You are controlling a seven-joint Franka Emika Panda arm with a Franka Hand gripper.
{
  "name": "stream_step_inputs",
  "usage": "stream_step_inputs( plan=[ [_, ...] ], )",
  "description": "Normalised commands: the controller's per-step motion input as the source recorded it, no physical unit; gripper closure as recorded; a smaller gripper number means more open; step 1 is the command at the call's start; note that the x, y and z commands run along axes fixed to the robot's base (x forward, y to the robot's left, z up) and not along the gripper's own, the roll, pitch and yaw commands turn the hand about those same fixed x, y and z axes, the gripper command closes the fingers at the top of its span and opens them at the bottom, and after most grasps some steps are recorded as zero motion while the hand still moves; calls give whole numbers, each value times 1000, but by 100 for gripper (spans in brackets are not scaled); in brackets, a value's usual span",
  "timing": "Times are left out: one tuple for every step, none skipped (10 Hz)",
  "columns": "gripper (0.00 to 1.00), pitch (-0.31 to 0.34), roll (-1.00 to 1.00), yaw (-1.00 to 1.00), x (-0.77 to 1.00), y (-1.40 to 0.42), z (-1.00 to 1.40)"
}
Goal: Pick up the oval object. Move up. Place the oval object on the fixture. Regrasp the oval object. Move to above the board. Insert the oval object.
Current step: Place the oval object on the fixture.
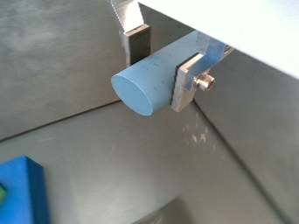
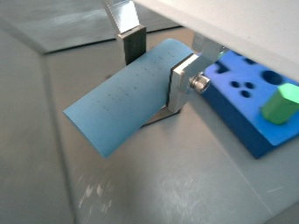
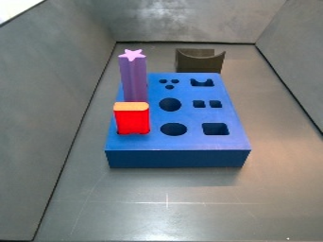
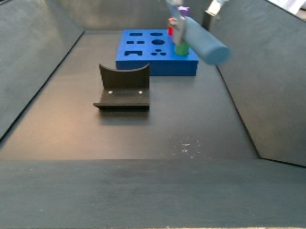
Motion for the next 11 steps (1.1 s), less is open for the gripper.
stream_step_inputs(
  plan=[
    [100,130,-151,-1000,1000,-377,37],
    [100,158,-187,-973,1000,-339,35],
    [100,134,-182,-650,1000,-285,28],
    [100,110,-175,-439,1000,-246,23],
    [100,95,-168,-251,1000,-202,18],
    [100,103,-171,-150,1000,-165,19],
    [100,114,-172,-108,1000,-135,16],
    [100,118,-174,-88,1000,-116,12],
    [100,122,-174,-61,1000,-86,9],
    [100,123,-171,-51,1000,-70,6],
    [100,-12,-1000,-67,1000,-314,-134]
  ],
)
